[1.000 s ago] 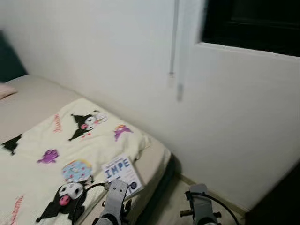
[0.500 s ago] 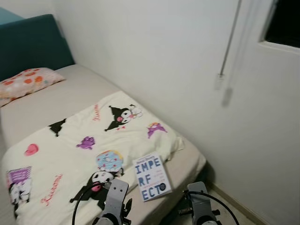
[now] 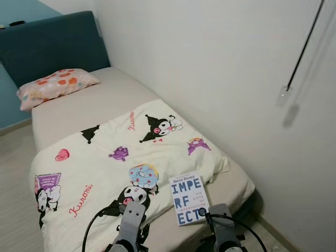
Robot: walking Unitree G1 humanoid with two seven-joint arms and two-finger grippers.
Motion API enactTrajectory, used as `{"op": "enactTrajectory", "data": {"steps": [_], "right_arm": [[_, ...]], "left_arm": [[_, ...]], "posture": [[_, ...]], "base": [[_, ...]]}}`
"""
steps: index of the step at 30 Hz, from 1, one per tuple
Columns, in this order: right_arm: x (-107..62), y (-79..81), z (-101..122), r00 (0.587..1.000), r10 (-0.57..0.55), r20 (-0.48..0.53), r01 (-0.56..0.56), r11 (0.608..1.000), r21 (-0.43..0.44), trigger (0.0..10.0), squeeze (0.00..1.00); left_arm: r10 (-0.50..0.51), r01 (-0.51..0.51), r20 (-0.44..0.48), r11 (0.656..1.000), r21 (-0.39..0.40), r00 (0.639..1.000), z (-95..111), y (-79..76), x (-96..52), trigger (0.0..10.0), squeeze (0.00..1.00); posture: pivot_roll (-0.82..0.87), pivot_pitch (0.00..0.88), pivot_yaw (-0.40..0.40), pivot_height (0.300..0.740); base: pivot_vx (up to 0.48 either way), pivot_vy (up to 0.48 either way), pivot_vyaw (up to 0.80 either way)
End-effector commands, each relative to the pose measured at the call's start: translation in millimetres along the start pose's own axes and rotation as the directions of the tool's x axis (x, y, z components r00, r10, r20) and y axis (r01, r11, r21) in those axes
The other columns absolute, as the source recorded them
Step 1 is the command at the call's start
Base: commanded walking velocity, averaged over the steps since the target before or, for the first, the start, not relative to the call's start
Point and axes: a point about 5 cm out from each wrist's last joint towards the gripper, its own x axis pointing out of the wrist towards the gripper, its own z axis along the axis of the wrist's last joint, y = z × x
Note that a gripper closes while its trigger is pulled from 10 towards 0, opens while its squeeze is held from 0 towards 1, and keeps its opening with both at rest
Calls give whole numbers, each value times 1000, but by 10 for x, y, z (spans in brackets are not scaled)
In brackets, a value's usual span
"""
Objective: Clean up the room
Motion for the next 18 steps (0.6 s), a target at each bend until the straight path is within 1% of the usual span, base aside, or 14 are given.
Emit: {"op": "enactTrajectory", "data": {"steps": [1, 5, 13, 18], "right_arm": [[-36, 22, -72, 1000, -3, -24, 4, 1000, 25, 10000, 0], [-40, 9, -73, 1000, -13, -21, 14, 999, 42, 10000, 0], [-42, 8, -75, 1000, -15, -20, 16, 999, 46, 10000, 0], [-44, 12, -77, 1000, -16, -21, 17, 999, 48, 10000, 0]], "left_arm": [[-1, 1, -19, 1000, 13, 1000, -55, 23, -33, 10000, 0], [-10, 10, -18, 1000, 21, 1000, -47, 6, -27, 10000, 0], [-24, 24, -14, 999, 41, 1000, -35, -15, -20, 10000, 0], [-27, 27, -15, 998, 49, 1000, -34, -17, -20, 10000, 0]], "posture": [[-63, 110, 57, 740], [-63, 110, 57, 740], [-63, 112, 60, 740], [-64, 116, 61, 740]], "base": [[0, 0, 0], [0, 0, 0], [0, 0, 0], [0, -401, 0]]}}
